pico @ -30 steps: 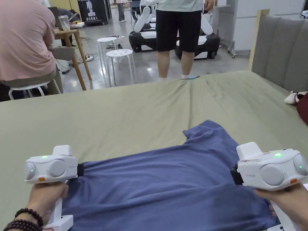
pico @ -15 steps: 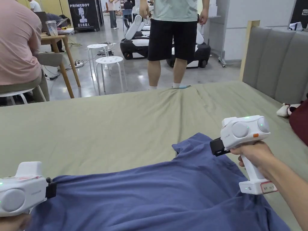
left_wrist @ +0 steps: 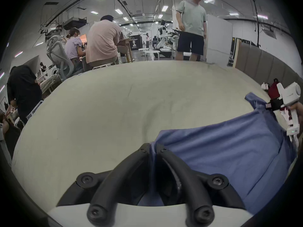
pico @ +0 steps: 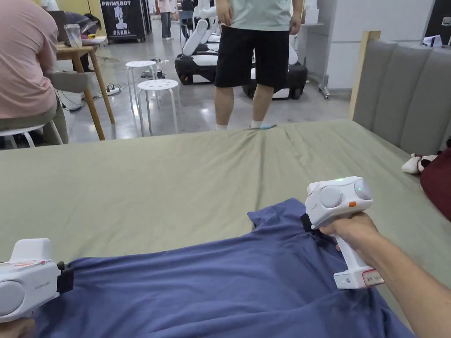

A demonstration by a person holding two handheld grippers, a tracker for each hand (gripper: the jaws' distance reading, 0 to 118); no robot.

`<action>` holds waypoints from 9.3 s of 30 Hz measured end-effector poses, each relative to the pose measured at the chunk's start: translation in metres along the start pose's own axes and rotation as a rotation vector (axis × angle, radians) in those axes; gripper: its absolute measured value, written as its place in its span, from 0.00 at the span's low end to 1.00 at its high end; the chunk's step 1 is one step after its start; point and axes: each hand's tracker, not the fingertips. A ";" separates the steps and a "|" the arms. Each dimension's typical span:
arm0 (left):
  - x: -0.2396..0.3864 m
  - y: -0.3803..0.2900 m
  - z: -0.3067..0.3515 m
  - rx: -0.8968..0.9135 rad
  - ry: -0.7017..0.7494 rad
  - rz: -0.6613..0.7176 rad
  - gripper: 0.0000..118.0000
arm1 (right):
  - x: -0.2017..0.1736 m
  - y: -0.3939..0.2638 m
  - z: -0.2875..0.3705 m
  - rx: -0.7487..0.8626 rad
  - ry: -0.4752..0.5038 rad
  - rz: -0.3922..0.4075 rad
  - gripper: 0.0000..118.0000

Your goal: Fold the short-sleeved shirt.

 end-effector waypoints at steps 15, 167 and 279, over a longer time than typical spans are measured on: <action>-0.018 -0.074 0.173 0.072 -0.089 0.029 0.04 | 0.039 -0.159 0.208 0.141 0.081 -0.088 0.00; 0.091 -0.125 0.089 -0.306 -0.651 0.406 0.00 | -0.095 -0.267 0.271 0.245 0.282 0.084 0.00; 0.107 -0.046 0.132 -0.141 -0.594 0.299 0.13 | -0.075 -0.330 0.273 0.260 0.160 -0.088 0.00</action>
